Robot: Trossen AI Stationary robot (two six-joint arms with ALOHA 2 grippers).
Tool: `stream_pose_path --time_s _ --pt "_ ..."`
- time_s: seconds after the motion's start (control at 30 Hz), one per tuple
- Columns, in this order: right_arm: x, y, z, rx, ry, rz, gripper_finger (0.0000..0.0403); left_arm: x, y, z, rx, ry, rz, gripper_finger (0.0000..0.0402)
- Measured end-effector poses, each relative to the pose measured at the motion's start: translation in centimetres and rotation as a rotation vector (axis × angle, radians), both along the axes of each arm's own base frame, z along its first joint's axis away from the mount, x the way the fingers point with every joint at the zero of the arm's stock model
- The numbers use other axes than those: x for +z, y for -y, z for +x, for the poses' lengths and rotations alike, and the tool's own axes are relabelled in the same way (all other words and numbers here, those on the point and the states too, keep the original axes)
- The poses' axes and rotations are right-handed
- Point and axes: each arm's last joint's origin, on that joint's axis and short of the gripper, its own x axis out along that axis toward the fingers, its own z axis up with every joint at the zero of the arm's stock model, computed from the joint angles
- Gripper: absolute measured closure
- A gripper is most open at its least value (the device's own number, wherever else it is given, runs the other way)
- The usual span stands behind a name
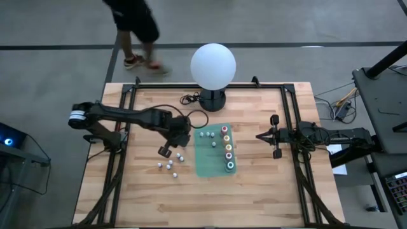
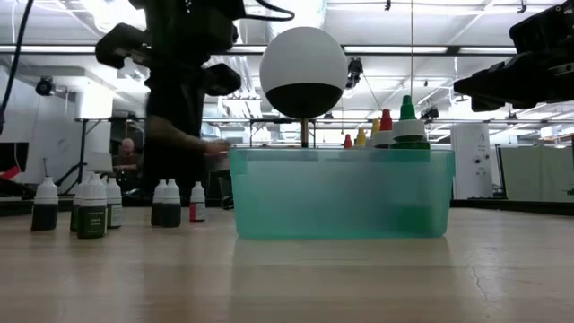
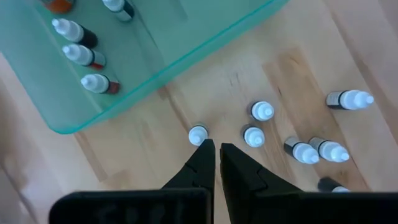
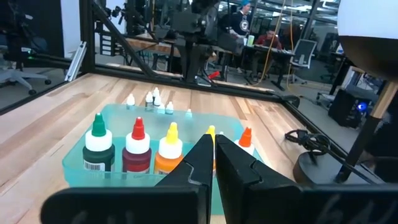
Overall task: Pick & Place food coloring
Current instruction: Put the small red food coloring bottle into the green bin
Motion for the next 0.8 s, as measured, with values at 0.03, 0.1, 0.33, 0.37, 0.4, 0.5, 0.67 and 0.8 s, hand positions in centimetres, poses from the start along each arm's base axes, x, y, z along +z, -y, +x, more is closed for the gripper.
stream_pose_path --time_s 0.03,0.1,0.33,0.37,0.4,0.5,0.67,0.8 --pt "0.0 0.0 0.0 0.0 0.0 0.0 0.0394 -0.2 0.0 0.1 0.0 -0.007 0.0 0.0401" --pt "0.0 0.0 0.0 0.0 0.0 -0.001 0.0394 -0.4 0.0 0.4 0.0 -0.016 0.0 0.0401" --pt "0.0 0.0 0.0 0.001 -0.002 -0.002 0.0394 -1.4 -0.5 1.8 0.011 -0.055 0.0 0.0401" --pt "0.0 0.0 0.0 0.001 -0.004 -0.002 0.0394 -1.5 -0.6 1.9 0.015 -0.062 0.0 0.0401" --pt "0.0 0.0 0.0 0.0 -0.004 0.0 0.0394 -1.8 -0.7 2.1 0.017 -0.075 -0.001 0.0401" --pt "0.0 0.0 0.0 0.001 -0.006 -0.002 0.0394 -2.4 -1.0 2.6 0.025 -0.093 -0.001 0.0401" --pt "0.0 0.0 0.0 0.0 -0.005 -0.001 0.0394 -3.4 -1.2 2.8 0.033 -0.129 -0.004 0.0401" --pt "0.0 0.0 0.0 0.0 -0.005 -0.001 0.0394 -3.7 -1.2 3.0 0.034 -0.133 -0.004 0.0401"
